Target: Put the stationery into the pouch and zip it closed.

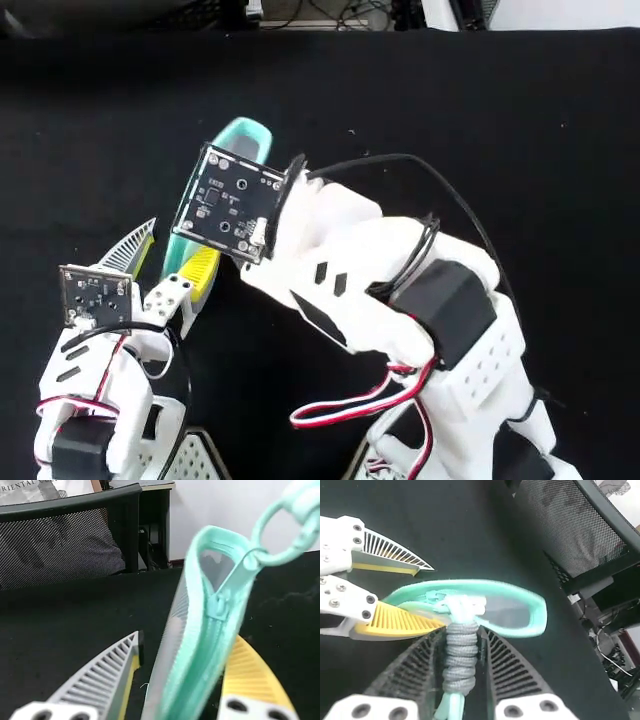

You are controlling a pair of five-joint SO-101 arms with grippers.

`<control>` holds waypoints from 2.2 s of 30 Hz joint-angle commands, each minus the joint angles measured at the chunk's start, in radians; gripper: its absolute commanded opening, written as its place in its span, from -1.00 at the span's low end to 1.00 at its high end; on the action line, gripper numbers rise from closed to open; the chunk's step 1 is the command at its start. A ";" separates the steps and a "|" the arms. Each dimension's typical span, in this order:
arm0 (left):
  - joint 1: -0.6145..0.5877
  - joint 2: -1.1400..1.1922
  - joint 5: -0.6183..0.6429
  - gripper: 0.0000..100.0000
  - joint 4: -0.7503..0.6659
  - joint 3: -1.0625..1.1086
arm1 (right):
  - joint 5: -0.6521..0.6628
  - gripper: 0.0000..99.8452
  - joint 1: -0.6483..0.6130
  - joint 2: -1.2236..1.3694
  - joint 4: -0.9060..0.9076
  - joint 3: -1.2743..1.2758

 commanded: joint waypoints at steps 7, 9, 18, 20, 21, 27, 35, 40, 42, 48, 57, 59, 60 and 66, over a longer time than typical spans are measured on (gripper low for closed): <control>-0.012 -0.002 -0.014 -0.55 -0.026 -0.008 | 0.003 -0.98 -0.005 -0.004 -0.008 0.048; -0.012 -0.002 -0.015 -0.77 -0.026 0.001 | 0.003 -0.98 -0.003 -0.010 -0.025 0.053; -0.013 -0.003 -0.017 -0.94 -0.026 0.001 | -0.003 -0.98 -0.003 -0.079 -0.158 0.269; -0.013 -0.003 -0.017 -0.94 -0.026 0.001 | -0.006 -0.98 -0.003 -0.116 -0.218 0.352; -0.013 -0.003 -0.017 -0.94 -0.026 0.001 | -0.025 -0.97 -0.003 -0.139 -0.242 0.386; -0.012 -0.003 -0.017 -0.93 -0.026 0.002 | -0.212 -0.60 -0.008 -0.291 -0.265 0.460; -0.012 -0.002 -0.018 -0.93 -0.026 0.002 | -0.256 -0.55 -0.132 -0.332 -0.245 0.456; 0.010 -0.002 -0.020 -0.93 -0.026 0.018 | -0.270 -0.55 -0.138 -0.288 -0.370 0.475; 0.058 -0.002 -0.021 -0.93 -0.018 0.019 | -0.319 -0.55 -0.138 -0.252 -0.445 0.498; 0.102 -0.002 -0.074 -0.94 0.006 0.044 | -0.354 -0.55 -0.138 -0.232 -0.528 0.515; 0.110 -0.002 -0.084 -0.94 0.009 0.045 | -0.351 -0.55 -0.043 -0.232 -0.620 0.656; 0.110 -0.002 -0.084 -0.94 0.009 0.045 | -0.324 -0.55 -0.017 -0.232 -0.657 0.705; 0.111 -0.002 -0.084 -0.94 0.011 0.045 | -0.302 -0.55 -0.008 -0.232 -0.674 0.723; 0.111 -0.002 -0.084 -0.94 0.011 0.047 | -0.278 -0.69 0.000 -0.239 -0.700 0.756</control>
